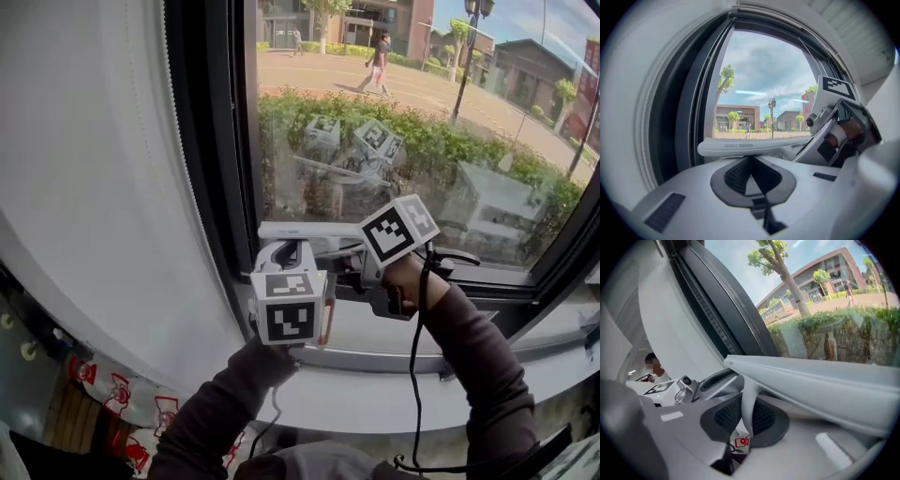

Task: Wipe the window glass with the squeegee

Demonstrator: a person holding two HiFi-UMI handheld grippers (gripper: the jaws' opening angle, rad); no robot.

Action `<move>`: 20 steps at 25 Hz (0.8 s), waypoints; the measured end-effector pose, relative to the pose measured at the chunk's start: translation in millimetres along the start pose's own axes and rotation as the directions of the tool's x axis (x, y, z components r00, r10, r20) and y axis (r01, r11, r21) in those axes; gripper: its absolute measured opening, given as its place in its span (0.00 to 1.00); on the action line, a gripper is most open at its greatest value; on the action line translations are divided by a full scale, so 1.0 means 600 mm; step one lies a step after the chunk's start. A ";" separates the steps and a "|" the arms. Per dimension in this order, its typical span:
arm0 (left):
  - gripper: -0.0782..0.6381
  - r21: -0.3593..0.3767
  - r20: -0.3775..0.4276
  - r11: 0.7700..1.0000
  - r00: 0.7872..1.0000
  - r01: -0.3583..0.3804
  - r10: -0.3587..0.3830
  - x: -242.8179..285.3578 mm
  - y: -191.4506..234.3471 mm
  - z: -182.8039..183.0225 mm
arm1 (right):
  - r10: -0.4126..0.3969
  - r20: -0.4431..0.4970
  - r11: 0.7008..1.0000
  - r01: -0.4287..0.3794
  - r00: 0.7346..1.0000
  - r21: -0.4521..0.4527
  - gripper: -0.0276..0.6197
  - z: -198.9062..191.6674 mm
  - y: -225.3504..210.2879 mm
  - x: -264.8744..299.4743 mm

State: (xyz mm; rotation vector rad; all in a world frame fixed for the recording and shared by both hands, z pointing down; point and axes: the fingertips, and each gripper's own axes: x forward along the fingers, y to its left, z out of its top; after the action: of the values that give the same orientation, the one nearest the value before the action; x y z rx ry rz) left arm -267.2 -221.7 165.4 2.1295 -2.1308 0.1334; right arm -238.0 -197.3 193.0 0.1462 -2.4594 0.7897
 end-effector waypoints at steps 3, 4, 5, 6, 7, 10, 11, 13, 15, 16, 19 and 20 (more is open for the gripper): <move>0.11 0.023 0.097 1.000 0.995 0.014 -0.016 0.004 -0.011 0.110 | -0.031 0.067 0.997 0.036 0.997 -0.070 0.09 0.079 0.032 -0.062; 0.11 0.030 0.128 0.999 0.992 0.016 -0.019 0.004 -0.014 0.145 | -0.040 0.087 0.995 0.048 0.995 -0.090 0.09 0.105 0.042 -0.081; 0.11 0.031 0.156 0.999 0.988 0.021 -0.025 0.004 -0.016 0.176 | -0.046 0.106 0.992 0.058 0.993 -0.109 0.09 0.130 0.053 -0.098; 0.11 0.028 0.178 0.999 0.983 0.029 -0.033 0.002 -0.017 0.201 | -0.050 0.122 0.989 0.066 0.991 -0.129 0.09 0.153 0.064 -0.112; 0.11 0.024 0.197 0.999 0.980 0.036 -0.040 0.000 -0.017 0.222 | -0.056 0.137 0.985 0.077 0.989 -0.152 0.09 0.174 0.075 -0.124; 0.11 0.005 0.235 0.999 0.971 0.047 -0.047 -0.005 -0.015 0.254 | -0.090 0.166 0.972 0.123 0.982 -0.201 0.08 0.218 0.097 -0.149; 0.11 -0.005 0.242 0.999 0.969 0.051 -0.049 -0.004 -0.013 0.258 | -0.101 0.170 0.968 0.136 0.980 -0.209 0.08 0.227 0.101 -0.153; 0.11 -0.025 0.245 0.997 0.968 0.069 -0.060 -0.003 -0.010 0.264 | -0.118 0.173 0.963 0.156 0.978 -0.221 0.08 0.240 0.103 -0.155; 0.11 -0.038 0.248 0.996 0.966 0.083 -0.071 -0.002 -0.003 0.270 | -0.119 0.176 0.961 0.158 0.977 -0.226 0.08 0.251 0.102 -0.154; 0.11 -0.042 0.251 0.996 0.965 0.084 -0.071 -0.003 0.001 0.274 | -0.114 0.181 0.962 0.154 0.977 -0.226 0.08 0.259 0.104 -0.155; 0.11 -0.048 0.268 0.996 0.962 0.075 -0.059 -0.004 0.014 0.284 | -0.101 0.204 0.963 0.147 0.974 -0.225 0.08 0.293 0.111 -0.166; 0.11 -0.049 0.271 0.996 0.961 0.073 -0.057 -0.003 0.018 0.287 | -0.103 0.211 0.962 0.151 0.972 -0.226 0.08 0.307 0.112 -0.169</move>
State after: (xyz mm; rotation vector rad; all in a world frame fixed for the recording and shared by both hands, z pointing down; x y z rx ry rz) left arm -282.9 -246.0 -4.5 2.2937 -2.1670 -0.2377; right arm -256.3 -252.5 -19.9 0.3017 -2.6779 0.4333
